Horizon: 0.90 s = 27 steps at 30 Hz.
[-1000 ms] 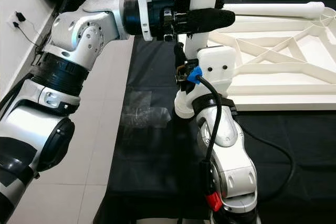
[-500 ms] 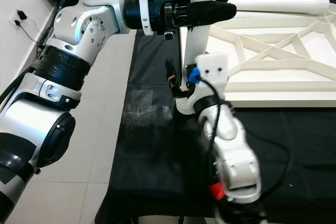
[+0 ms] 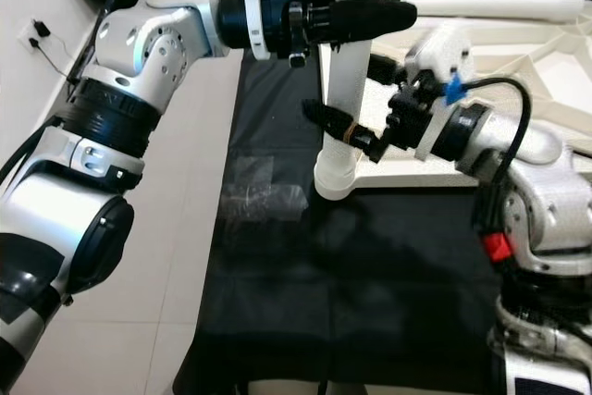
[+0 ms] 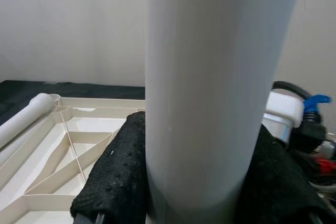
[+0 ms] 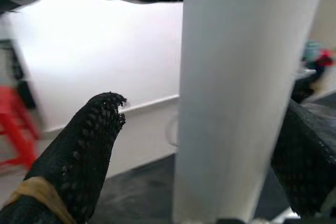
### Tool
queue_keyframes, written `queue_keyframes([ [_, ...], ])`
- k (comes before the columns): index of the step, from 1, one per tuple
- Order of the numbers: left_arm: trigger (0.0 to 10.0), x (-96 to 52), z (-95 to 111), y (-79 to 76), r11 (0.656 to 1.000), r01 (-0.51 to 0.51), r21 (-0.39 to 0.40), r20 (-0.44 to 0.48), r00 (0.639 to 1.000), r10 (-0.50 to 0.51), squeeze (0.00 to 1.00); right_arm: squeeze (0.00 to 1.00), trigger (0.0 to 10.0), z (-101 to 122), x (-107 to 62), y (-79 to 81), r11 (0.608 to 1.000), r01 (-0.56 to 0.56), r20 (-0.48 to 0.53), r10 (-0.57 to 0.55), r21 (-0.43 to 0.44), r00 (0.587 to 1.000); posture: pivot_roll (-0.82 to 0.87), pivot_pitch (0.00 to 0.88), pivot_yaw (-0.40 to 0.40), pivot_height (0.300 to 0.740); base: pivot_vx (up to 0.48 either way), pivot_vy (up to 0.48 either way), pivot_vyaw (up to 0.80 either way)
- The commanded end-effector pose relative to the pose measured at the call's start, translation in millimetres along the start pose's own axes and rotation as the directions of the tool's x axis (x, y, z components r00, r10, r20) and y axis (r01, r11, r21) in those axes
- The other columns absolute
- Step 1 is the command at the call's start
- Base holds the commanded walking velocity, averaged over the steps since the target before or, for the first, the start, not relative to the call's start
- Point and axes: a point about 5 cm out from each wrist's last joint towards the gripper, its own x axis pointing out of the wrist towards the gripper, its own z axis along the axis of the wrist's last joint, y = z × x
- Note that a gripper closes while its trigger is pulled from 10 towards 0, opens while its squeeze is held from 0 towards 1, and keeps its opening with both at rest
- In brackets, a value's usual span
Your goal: Building children table
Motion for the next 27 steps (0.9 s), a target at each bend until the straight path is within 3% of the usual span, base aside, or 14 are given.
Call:
queue_keyframes([
  [1, 0.0, 0.8, -4, 0.1, 1.0, 0.01, -0.01, -0.03, 1.0, -0.01, 0.0, 0.0, 10.0, 1, 1.1, 0.6, 0.996, -0.081, 0.029, 0.08, 0.022, 0.996, 0.02, 0.272, 0.088, 0.74, 0.0, 0.0, 0.0],
  [2, 0.0, 0.9, -4, 0.0, 1.0, 0.012, -0.008, -0.03, 0.999, -0.012, 0.0, 0.0, 10.0, 1, 0.8, -0.9, 0.993, -0.115, 0.04, 0.114, 0.037, 0.993, 0.02, 0.272, 0.088, 0.74, 0.0, 0.0, 0.0],
  [3, 0.0, 1.0, -4, -0.1, 1.0, 0.014, -0.008, -0.032, 0.999, -0.014, 0.0, 0.0, 4.1, 0, 1.2, -1.5, 0.988, -0.152, 0.031, 0.151, 0.036, 0.988, 0.03, 0.275, 0.089, 0.74, 0.0, 0.0, 0.0],
  [4, 0.0, 1.0, -4, 0.0, 1.0, 0.016, -0.008, -0.033, 0.999, -0.016, 0.0, 0.0, 0.0, -1, 1.0, -2.5, 0.983, -0.182, 0.023, 0.181, 0.032, 0.983, 0.03, 0.275, 0.089, 0.74, 0.0, 0.0, 0.0],
  [9, 0.0, 1.4, -3, 0.0, 1.0, 0.02, -0.01, -0.037, 0.999, -0.02, 0.0, 0.0, 0.0, -2, -0.5, -3.3, 0.963, -0.267, 0.022, 0.266, 0.04, 0.964, 0.04, 0.277, 0.089, 0.74, 0.0, 0.0, 0.0],
  [16, 0.0, 1.7, -3, 0.5, 1.0, 0.021, -0.009, -0.042, 0.999, -0.022, 0.0, 0.0, 0.0, -6, 0.2, -8.0, 0.955, -0.296, 0.016, 0.296, 0.027, 0.955, 0.05, 0.279, 0.091, 0.74, 0.0, 0.0, 0.0],
  [23, 0.0, 1.2, -2, 1.2, 1.0, 0.024, 0.011, -0.052, 0.998, -0.023, 0.0, 0.0, 0.0, -7, 1.8, -11.6, 0.97, -0.244, 0.045, 0.244, 0.0, 0.969, 0.04, 0.281, 0.095, 0.74, 0.0, 0.0, 0.0],
  [24, 4.7, 0.8, -3, 1.1, 1.0, 0.024, 0.011, -0.051, 0.998, -0.024, 1.0, 0.0, 0.0, -9, -0.7, -10.0, 0.976, -0.218, 0.061, 0.217, 0.006, 0.974, 0.04, 0.28, 0.098, 0.74, 0.0, 0.0, 0.0],
  [25, 4.7, 0.5, -3, 1.0, 1.0, 0.025, 0.011, -0.051, 0.998, -0.025, 1.0, 0.0, 0.0, -10, -2.5, -9.3, 0.979, -0.204, 0.073, 0.202, 0.01, 0.977, 0.04, 0.279, 0.098, 0.74, 0.0, 0.0, 0.0],
  [26, 10.0, -0.3, -3, 1.6, 1.0, 0.018, 0.014, -0.054, 0.998, -0.017, 1.0, 0.0, 0.0, -13, -6.7, -6.0, 0.984, -0.176, 0.088, 0.173, 0.026, 0.981, 0.04, 0.279, 0.101, 0.74, 0.0, 0.0, 0.0],
  [27, 10.0, -0.3, -3, 1.6, 1.0, 0.018, 0.014, -0.054, 0.998, -0.017, 1.0, 0.0, 0.0, -13, -6.7, -6.0, 0.984, -0.176, 0.088, 0.173, 0.026, 0.981, 0.04, 0.279, 0.101, 0.74, 0.0, 0.0, 0.0],
])
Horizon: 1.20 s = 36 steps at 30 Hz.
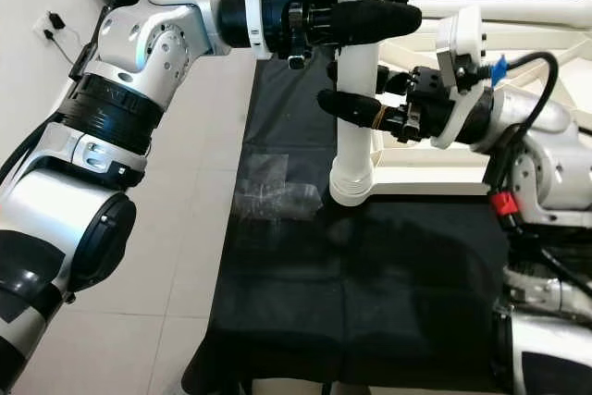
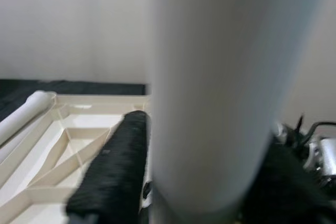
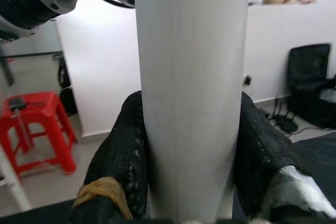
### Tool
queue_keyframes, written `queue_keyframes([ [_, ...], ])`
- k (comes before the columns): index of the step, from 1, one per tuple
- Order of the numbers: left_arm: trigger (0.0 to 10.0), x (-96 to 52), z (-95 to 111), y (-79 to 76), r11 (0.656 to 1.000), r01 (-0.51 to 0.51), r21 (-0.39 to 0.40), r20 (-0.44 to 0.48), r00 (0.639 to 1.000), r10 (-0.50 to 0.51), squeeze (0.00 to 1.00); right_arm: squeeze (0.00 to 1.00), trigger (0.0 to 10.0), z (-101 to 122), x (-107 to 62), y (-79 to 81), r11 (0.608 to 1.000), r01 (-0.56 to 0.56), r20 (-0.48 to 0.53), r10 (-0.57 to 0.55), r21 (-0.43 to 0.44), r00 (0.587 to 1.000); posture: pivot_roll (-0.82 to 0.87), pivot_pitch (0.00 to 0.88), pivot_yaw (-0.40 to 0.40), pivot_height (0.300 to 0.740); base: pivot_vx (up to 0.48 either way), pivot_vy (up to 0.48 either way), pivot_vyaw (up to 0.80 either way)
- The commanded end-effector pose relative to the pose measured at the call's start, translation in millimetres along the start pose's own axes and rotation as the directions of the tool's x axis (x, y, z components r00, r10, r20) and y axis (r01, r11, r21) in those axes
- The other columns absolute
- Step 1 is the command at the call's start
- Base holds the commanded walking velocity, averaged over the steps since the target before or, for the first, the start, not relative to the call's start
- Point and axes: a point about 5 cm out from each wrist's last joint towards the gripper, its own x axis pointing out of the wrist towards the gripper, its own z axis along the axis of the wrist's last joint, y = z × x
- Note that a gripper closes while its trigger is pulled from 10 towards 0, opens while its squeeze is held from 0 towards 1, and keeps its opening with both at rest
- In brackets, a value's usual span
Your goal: Building children table
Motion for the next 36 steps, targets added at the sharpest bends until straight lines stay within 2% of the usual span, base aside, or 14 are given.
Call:
queue_keyframes([
  [1, 10.0, -2.4, -2, 1.7, 1.0, -0.018, 0.005, -0.03, 0.999, 0.018, 1.0, 0.0, 0.0, -6, 3.9, 10.2, 0.999, -0.037, 0.018, 0.036, 0.026, 0.999, 0.04, 0.278, 0.102, 0.74, 0.0, 0.0, 0.0],
  [10, 10.0, -24.2, 11, 2.9, 0.998, -0.058, 0.016, 0.016, 0.998, 0.058, 1.0, 0.0, 0.0, -16, -5.0, 16.3, 0.999, 0.029, 0.026, -0.031, 0.046, 0.999, 0.03, 0.274, 0.103, 0.74, 0.0, 0.0, 0.0],
  [14, 10.0, -56.8, 27, -1.3, 0.993, -0.118, 0.013, 0.072, 0.991, 0.117, 1.0, 0.0, 0.0, -21, -8.2, 15.0, 0.994, 0.091, 0.007, -0.092, 0.052, 0.996, 0.03, 0.272, 0.095, 0.74, 0.0, 0.0, 0.0],
  [18, 10.0, -62.2, 27, -2.6, 0.991, -0.133, 0.016, 0.072, 0.989, 0.132, 1.0, 0.0, 0.0, -21, -8.2, 14.8, 0.993, 0.104, 0.007, -0.105, 0.052, 0.994, 0.03, 0.273, 0.094, 0.74, 0.0, 0.0, 0.0],
  [20, 10.0, -77.5, 23, -7.6, 0.982, -0.189, 0.012, 0.066, 0.98, 0.188, 1.0, 0.0, 0.0, -20, -8.3, 13.7, 0.988, 0.146, 0.014, -0.147, 0.052, 0.989, 0.03, 0.273, 0.089, 0.74, 0.0, 0.0, 0.0],
  [21, 10.0, -77.5, 23, -7.6, 0.982, -0.189, 0.012, 0.066, 0.98, 0.188, 1.0, 0.0, 0.0, -20, -8.3, 13.7, 0.988, 0.146, 0.014, -0.147, 0.052, 0.989, 0.03, 0.273, 0.089, 0.74, 0.0, 0.0, 0.0],
  [23, 10.0, -95.4, 11, -10.9, 0.953, -0.304, -0.016, 0.054, 0.951, 0.304, 1.0, 0.0, 0.0, -24, -9.6, 10.9, 0.971, 0.238, -0.006, -0.238, 0.03, 0.971, 0.03, 0.278, 0.09, 0.74, 0.0, 0.0, 0.0],
  [24, 10.0, -95.4, 11, -10.9, 0.953, -0.304, -0.016, 0.054, 0.951, 0.304, 1.0, 0.0, 0.0, -24, -9.6, 10.9, 0.971, 0.238, -0.006, -0.238, 0.03, 0.971, 0.03, 0.278, 0.09, 0.74, 0.0, 0.0, 0.0],
  [28, 10.0, -135.2, -46, -36.7, 0.862, -0.505, -0.046, -0.075, 0.862, 0.501, 1.0, 0.0, 0.0, -38, -10.9, 22.3, 0.91, 0.411, -0.033, -0.409, 0.05, 0.912, 0.03, 0.289, 0.082, 0.74, 0.0, 0.0, 0.0],
  [29, 10.0, -135.2, -46, -36.7, 0.862, -0.505, -0.046, -0.075, 0.862, 0.501, 1.0, 0.0, 0.0, -38, -10.9, 22.3, 0.91, 0.411, -0.033, -0.409, 0.05, 0.912, 0.03, 0.289, 0.082, 0.74, 0.0, 0.0, 0.0],
  [32, 10.0, -155.5, -86, -75.4, 0.802, -0.591, -0.088, -0.174, 0.802, 0.572, 1.0, 0.0, 0.0, -47, -12.8, 37.2, 0.856, 0.515, -0.054, -0.512, 0.049, 0.857, 0.02, 0.295, 0.079, 0.74, 0.0, 0.0, 0.0],
  [33, 10.0, -155.5, -86, -75.4, 0.802, -0.591, -0.088, -0.174, 0.802, 0.572, 1.0, 0.0, 0.0, -47, -12.8, 37.2, 0.856, 0.515, -0.054, -0.512, 0.049, 0.857, 0.02, 0.295, 0.079, 0.74, 0.0, 0.0, 0.0],
  [35, 10.0, -160.9, -103, -100.6, 0.775, -0.624, -0.101, -0.226, 0.773, 0.593, 1.0, 0.0, 0.0, -51, -12.1, 46.1, 0.828, 0.561, -0.065, -0.558, 0.031, 0.827, 0.02, 0.296, 0.08, 0.74, 0.0, 0.0, 0.0],
  [36, 10.0, -160.9, -103, -100.6, 0.775, -0.624, -0.101, -0.226, 0.773, 0.593, 1.0, 0.0, 0.0, -51, -12.1, 46.1, 0.828, 0.561, -0.065, -0.558, 0.031, 0.827, 0.02, 0.296, 0.08, 0.74, 0.0, 0.0, 0.0],
])
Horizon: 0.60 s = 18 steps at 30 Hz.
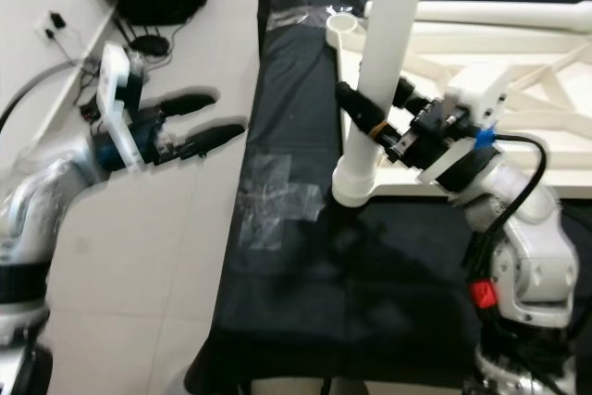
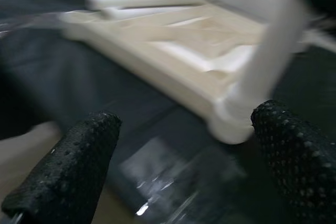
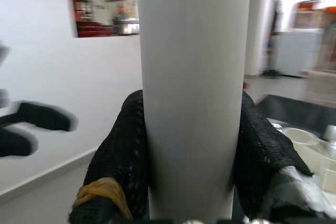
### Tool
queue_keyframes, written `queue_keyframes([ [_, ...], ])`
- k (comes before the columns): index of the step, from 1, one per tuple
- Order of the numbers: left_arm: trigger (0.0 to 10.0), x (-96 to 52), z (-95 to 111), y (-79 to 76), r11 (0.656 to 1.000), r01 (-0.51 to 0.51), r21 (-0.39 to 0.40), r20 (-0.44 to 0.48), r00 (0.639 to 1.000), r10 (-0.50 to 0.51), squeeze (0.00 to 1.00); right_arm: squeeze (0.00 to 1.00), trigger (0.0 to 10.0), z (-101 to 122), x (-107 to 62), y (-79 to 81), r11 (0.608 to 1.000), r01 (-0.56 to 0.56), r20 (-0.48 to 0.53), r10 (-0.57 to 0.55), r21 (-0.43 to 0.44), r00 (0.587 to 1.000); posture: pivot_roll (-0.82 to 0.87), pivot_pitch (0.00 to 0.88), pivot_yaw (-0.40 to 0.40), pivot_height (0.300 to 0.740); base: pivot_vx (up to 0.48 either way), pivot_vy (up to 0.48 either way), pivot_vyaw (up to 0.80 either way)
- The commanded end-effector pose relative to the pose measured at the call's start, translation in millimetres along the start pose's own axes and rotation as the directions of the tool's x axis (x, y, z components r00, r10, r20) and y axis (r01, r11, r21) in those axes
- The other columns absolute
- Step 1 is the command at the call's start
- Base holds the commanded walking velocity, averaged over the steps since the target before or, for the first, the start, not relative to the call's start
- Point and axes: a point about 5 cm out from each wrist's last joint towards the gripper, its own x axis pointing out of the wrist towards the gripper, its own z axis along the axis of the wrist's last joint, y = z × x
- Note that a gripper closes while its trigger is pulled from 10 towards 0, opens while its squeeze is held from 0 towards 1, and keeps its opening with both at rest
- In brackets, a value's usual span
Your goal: Building children table
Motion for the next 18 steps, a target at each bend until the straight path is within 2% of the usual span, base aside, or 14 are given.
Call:
queue_keyframes([
  [1, 10.0, -3.7, -5, -8.3, 1.0, -0.004, -0.001, -0.023, 1.0, 0.004, 1.0, 0.0, 0.0, -26, -6.8, 2.1, 0.998, 0.059, -0.147, -0.054, 0.028, 0.988, 0.02, 0.297, 0.08, 0.74, 0.0, 0.0, 0.0],
  [2, 10.0, -6.7, -12, -14.9, 1.0, -0.013, 0.003, -0.044, 0.999, 0.013, 0.83, 0.0, 0.0, -27, -6.1, 3.2, 0.996, 0.093, -0.158, -0.09, 0.012, 0.983, 0.02, 0.295, 0.082, 0.74, 0.0, 0.0, 0.0],
  [3, 10.0, -6.7, -12, -14.9, 1.0, -0.013, 0.003, -0.044, 0.999, 0.013, 0.83, 0.0, 0.0, -27, -6.1, 3.2, 0.996, 0.093, -0.158, -0.09, 0.012, 0.983, 0.02, 0.295, 0.082, 0.74, 0.0, 0.0, 0.0],
  [4, 10.0, -8.7, -17, -20.4, 1.0, -0.024, -0.006, -0.057, 0.998, 0.024, 0.57, 0.0, 0.0, -29, -5.4, 3.7, 0.991, 0.132, -0.18, -0.131, -0.01, 0.975, 0.02, 0.294, 0.082, 0.74, 0.0, 0.0, 0.0],
  [5, 10.0, -12.2, -25, -29.0, 0.999, -0.035, -0.001, -0.083, 0.996, 0.035, 0.0, 0.0, 0.0, -30, -4.5, 6.9, 0.983, 0.184, -0.191, -0.186, -0.027, 0.964, 0.02, 0.294, 0.08, 0.74, 0.0, 0.0, 0.0],
  [6, 10.0, -12.2, -25, -29.0, 0.999, -0.035, -0.001, -0.083, 0.996, 0.035, 0.0, 0.0, 0.0, -30, -4.5, 6.9, 0.983, 0.184, -0.191, -0.186, -0.027, 0.964, 0.02, 0.294, 0.08, 0.74, 0.0, 0.0, 0.0],
  [8, 10.0, -19.9, -42, -44.7, 0.997, -0.079, -0.007, -0.122, 0.99, 0.078, 0.0, 0.0, 0.0, -38, -6.9, 15.6, 0.946, 0.293, -0.256, -0.32, -0.136, 0.912, 0.01, 0.296, 0.078, 0.74, 0.0, 0.0, 0.0],
  [9, 10.0, -22.9, -50, -52.8, 0.994, -0.105, -0.037, -0.128, 0.987, 0.099, 0.0, 0.0, 0.0, -45, -11.8, 20.2, 0.902, 0.384, -0.301, -0.428, -0.196, 0.852, 0.01, 0.299, 0.072, 0.74, 0.0, 0.0, 0.0],
  [10, 10.0, -22.9, -50, -52.8, 0.994, -0.105, -0.037, -0.128, 0.987, 0.099, 0.0, 0.0, 0.0, -45, -11.8, 20.2, 0.902, 0.384, -0.301, -0.428, -0.196, 0.852, 0.01, 0.299, 0.072, 0.74, 0.0, 0.0, 0.0],
  [11, 10.0, -24.8, -56, -60.2, 0.99, -0.133, -0.055, -0.132, 0.983, 0.125, 0.0, 0.0, 0.0, -59, -17.6, 29.1, 0.858, 0.479, -0.37, -0.512, -0.184, 0.775, 0.01, 0.297, 0.063, 0.74, 0.0, 0.0, 0.0],
  [12, 10.0, -27.2, -62, -67.2, 0.985, -0.166, -0.046, -0.14, 0.977, 0.158, 0.0, 0.0, 0.0, -68, -18.5, 40.3, 0.829, 0.532, -0.402, -0.552, -0.173, 0.73, 0.02, 0.3, 0.064, 0.74, 0.0, 0.0, 0.0],
  [13, 10.0, -27.2, -62, -67.2, 0.985, -0.166, -0.046, -0.14, 0.977, 0.158, 0.0, 0.0, 0.0, -68, -18.5, 40.3, 0.829, 0.532, -0.402, -0.552, -0.173, 0.73, 0.02, 0.3, 0.064, 0.74, 0.0, 0.0, 0.0],
  [14, 10.0, -28.7, -64, -71.8, 0.982, -0.187, -0.034, -0.144, 0.973, 0.18, 0.0, 0.0, 0.0, -73, -18.3, 47.8, 0.813, 0.559, -0.418, -0.57, -0.162, 0.708, 0.02, 0.299, 0.062, 0.74, 0.0, 0.0, 0.0],
  [18, 10.0, -30.6, -66, -73.0, 0.966, -0.258, -0.021, -0.138, 0.958, 0.253, 0.0, 0.0, 0.0, -76, -13.1, 54.8, 0.805, 0.582, -0.42, -0.571, -0.117, 0.706, 0.03, 0.301, 0.061, 0.74, 0.0, 0.0, 0.0],
])
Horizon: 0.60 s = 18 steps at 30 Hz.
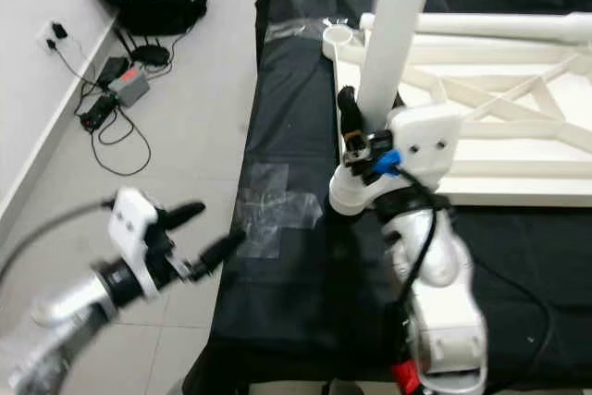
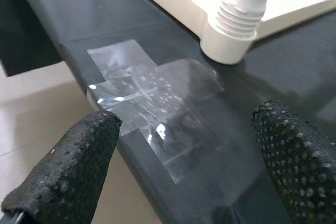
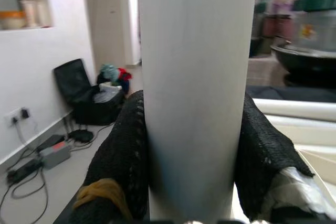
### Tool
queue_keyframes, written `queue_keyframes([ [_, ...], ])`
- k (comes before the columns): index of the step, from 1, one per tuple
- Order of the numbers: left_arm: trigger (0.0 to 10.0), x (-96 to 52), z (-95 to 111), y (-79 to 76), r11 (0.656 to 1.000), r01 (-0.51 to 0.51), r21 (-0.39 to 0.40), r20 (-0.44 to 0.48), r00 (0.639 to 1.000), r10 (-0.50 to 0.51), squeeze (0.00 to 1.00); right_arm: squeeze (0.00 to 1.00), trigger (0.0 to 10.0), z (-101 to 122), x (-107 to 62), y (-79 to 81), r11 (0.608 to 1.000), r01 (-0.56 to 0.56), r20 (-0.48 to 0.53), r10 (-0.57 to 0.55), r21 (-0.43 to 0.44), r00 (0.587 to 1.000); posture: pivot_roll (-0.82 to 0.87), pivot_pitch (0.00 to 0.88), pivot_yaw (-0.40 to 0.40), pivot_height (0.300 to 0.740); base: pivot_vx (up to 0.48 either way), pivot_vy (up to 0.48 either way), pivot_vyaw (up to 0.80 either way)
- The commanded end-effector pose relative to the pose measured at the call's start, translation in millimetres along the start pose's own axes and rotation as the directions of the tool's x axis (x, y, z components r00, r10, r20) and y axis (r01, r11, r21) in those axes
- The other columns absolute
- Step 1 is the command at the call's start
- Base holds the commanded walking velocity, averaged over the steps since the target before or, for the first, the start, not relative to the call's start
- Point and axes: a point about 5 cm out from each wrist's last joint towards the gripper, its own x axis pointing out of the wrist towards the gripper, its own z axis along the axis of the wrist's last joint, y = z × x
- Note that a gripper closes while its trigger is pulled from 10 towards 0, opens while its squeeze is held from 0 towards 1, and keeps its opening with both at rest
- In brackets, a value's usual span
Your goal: Building children table
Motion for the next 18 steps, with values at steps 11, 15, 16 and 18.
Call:
queue_keyframes([
  [11, 10.0, 10.4, 40, 9.7, 0.997, -0.04, 0.064, 0.137, 0.99, 0.031, 0.0, 0.0, 0.0, -54, -6.0, 3.1, 0.994, 0.097, -0.331, -0.107, -0.048, 0.937, 0.03, 0.288, 0.076, 0.74, 0.0, 0.0, 0.0],
  [15, 10.0, 25.1, 76, 12.8, 0.996, 0.069, 0.048, 0.238, 0.968, -0.078, 0.0, 0.0, 0.0, -51, -3.5, 6.2, 0.994, 0.098, -0.317, -0.106, -0.041, 0.943, 0.03, 0.284, 0.075, 0.74, 0.0, 0.0, 0.0],
  [16, 10.0, 25.1, 76, 12.8, 0.996, 0.069, 0.048, 0.238, 0.968, -0.078, 0.0, 0.0, 0.0, -51, -3.5, 6.2, 0.994, 0.098, -0.317, -0.106, -0.041, 0.943, 0.03, 0.284, 0.075, 0.74, 0.0, 0.0, 0.0],
  [18, 10.0, 38.4, 106, 12.4, 0.983, 0.175, 0.057, 0.307, 0.934, -0.184, 0.0, 0.0, 0.0, -50, -1.6, 7.1, 0.995, 0.094, -0.302, -0.102, -0.04, 0.948, 0.03, 0.27, 0.08, 0.74, 0.0, 0.0, 0.0],
])
